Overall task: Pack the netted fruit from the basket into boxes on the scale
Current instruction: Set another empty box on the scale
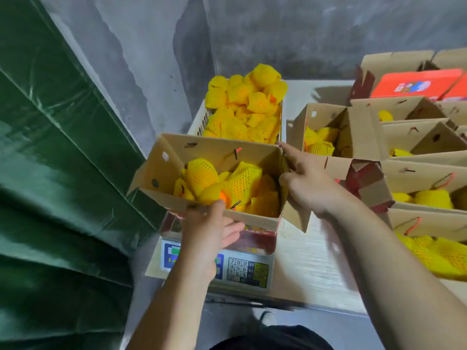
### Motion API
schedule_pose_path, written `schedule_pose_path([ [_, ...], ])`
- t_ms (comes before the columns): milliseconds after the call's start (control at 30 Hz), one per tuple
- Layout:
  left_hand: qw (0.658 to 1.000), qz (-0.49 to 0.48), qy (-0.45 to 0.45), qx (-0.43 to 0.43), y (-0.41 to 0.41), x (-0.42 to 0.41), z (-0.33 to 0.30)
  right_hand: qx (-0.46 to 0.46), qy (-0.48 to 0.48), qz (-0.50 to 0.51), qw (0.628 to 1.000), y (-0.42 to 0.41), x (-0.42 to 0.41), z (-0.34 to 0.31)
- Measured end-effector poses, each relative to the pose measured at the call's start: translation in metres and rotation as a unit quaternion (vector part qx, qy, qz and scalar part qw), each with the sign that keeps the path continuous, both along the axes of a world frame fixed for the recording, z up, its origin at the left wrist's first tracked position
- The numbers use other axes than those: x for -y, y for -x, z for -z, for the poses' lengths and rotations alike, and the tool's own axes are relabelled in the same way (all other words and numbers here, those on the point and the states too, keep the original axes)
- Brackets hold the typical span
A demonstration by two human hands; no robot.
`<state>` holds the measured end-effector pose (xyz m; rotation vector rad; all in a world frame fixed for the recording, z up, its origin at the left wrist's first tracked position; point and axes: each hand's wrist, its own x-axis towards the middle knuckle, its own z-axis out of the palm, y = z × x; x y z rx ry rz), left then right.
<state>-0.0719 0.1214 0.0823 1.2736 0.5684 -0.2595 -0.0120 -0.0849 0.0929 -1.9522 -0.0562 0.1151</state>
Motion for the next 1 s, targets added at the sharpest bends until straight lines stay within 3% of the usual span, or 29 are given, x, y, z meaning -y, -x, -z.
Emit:
schedule_pose_path([
  [133, 0.998, 0.06, -0.02, -0.028, -0.004, -0.011, 0.016, -0.056, -0.007, -0.014, 0.998, -0.021, 0.001, 0.022],
  [233, 0.987, 0.134, -0.091, -0.011, -0.014, -0.024, 0.02, -0.062, -0.038, 0.042, 0.996, -0.027, 0.003, 0.033],
  [333, 0.979, 0.016, -0.199, 0.027, -0.038, -0.06, 0.024, -0.045, -0.028, 0.151, 0.987, -0.03, -0.013, 0.038],
  [433, 0.926, -0.132, -0.309, 0.174, -0.063, -0.106, 0.021, -0.065, 0.165, 0.193, 0.965, -0.026, -0.028, 0.045],
  [500, 0.897, -0.114, -0.367, 0.217, -0.085, -0.129, 0.017, -0.071, 0.096, 0.163, 0.979, -0.023, -0.037, 0.049],
  [600, 0.939, 0.077, -0.306, 0.138, -0.12, -0.138, 0.009, -0.052, -0.002, 0.173, 0.983, -0.016, -0.052, 0.052],
  [667, 0.931, 0.178, -0.295, 0.118, -0.137, -0.134, 0.014, -0.049, -0.03, 0.222, 0.973, -0.017, -0.058, 0.051],
  [733, 0.928, 0.193, -0.294, 0.122, -0.138, -0.135, 0.02, -0.071, -0.059, 0.261, 0.961, -0.02, -0.058, 0.052],
  [867, 0.954, 0.164, -0.213, 0.135, -0.137, -0.154, 0.031, -0.083, -0.064, 0.286, 0.952, -0.019, -0.072, 0.054],
  [1000, 0.964, 0.141, -0.181, 0.133, -0.145, -0.172, 0.04, -0.096, -0.021, 0.304, 0.947, -0.02, -0.08, 0.054],
])
